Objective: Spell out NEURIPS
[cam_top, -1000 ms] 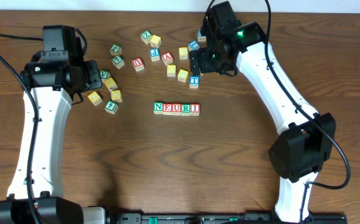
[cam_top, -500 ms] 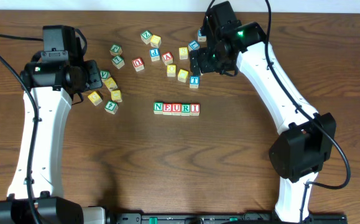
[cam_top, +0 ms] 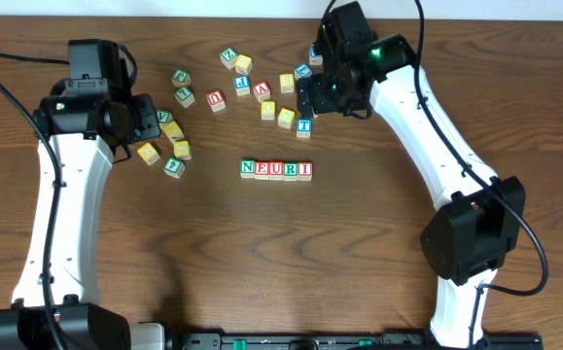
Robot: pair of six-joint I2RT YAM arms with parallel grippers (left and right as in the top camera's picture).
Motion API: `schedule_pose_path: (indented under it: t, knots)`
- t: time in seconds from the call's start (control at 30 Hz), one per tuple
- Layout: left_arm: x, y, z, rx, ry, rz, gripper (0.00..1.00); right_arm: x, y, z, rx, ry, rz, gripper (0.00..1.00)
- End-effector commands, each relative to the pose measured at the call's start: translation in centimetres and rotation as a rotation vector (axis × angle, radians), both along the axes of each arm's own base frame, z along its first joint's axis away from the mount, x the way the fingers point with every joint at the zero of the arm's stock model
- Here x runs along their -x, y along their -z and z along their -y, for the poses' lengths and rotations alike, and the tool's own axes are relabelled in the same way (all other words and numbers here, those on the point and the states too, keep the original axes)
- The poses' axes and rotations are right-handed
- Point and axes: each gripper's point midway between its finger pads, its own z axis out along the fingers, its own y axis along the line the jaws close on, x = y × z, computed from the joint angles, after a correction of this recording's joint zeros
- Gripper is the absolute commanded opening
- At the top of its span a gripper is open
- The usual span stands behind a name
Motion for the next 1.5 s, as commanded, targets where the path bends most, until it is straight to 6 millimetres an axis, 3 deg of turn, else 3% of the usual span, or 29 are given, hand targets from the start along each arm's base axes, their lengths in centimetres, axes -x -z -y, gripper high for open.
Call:
schedule_pose_path:
  t: [0.0,0.33,0.67,0.87,1.03,1.2,1.33,1.47]
  knots:
    - [0.2,0.7,-0.2,-0.002,-0.009,-0.023,0.46,-0.1,-0.7,-0.7,-0.006,-0.013,0.024,0.92]
    - [-0.2,0.5,-0.3,-0.002,-0.012,-0.005,0.46,-0.3,-1.0,-1.6,-0.018,-0.028,0.049,0.91]
    - [-0.6,0.3,-0.3,-0.003,-0.012,0.015,0.46,-2.2,-2.4,-3.1,-0.066,-0.031,0.146,0.87]
    - [-0.6,0.3,-0.3,-0.003,-0.012,0.014,0.46,-4.4,-3.1,-1.2,-0.092,0.047,0.193,0.85]
    - [-0.6,0.3,-0.3,-0.003,-0.012,0.014,0.47,-4.8,-3.8,-0.8,-0.097,0.056,0.205,0.8]
    - [-0.6,0.3,-0.3,-0.003,-0.012,0.014,0.47,-4.7,-6.1,0.1,-0.097,0.071,0.212,0.78]
    - [-0.6,0.3,-0.3,-0.003,-0.012,0.014,0.47,-5.1,-7.9,2.4,-0.088,0.115,0.217,0.77]
    - [-0.6,0.3,-0.3,-0.003,-0.012,0.014,0.47,-5.4,-7.8,5.8,-0.042,0.183,0.199,0.76]
